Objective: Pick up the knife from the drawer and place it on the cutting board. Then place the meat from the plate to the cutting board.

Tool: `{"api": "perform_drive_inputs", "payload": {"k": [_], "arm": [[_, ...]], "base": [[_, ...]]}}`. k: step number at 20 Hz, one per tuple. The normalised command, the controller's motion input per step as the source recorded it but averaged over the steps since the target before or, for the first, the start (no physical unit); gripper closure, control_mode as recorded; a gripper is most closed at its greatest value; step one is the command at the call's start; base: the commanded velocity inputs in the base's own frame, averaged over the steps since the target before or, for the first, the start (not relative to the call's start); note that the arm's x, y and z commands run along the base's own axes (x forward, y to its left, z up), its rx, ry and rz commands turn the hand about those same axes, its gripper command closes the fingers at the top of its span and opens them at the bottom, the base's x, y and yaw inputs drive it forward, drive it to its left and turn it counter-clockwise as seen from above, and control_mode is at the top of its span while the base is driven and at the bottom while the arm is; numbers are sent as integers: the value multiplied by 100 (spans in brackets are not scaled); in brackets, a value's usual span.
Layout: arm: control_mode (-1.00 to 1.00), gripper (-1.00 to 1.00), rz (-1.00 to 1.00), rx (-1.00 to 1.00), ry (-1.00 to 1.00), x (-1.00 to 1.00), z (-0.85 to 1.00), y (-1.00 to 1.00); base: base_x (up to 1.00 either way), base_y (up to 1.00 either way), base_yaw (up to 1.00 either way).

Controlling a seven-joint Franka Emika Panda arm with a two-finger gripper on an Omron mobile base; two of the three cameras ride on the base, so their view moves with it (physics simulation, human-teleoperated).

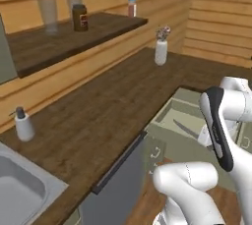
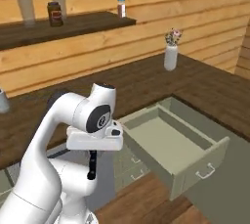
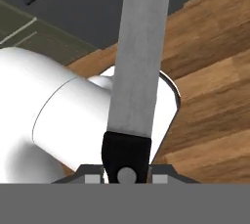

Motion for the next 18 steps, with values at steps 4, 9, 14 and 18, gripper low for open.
{"api": "perform_drive_inputs", "payload": {"k": [4,9,14,18], "arm": [[100,100,0,0,0,0,0,0],[100,100,0,0,0,0,0,0],[100,100,0,0,0,0,0,0],[100,100,0,0,0,0,0,0]], "base": [[-1,13,-89],[4,3,-84],[57,-37,-42],[78,-97,0]]}}
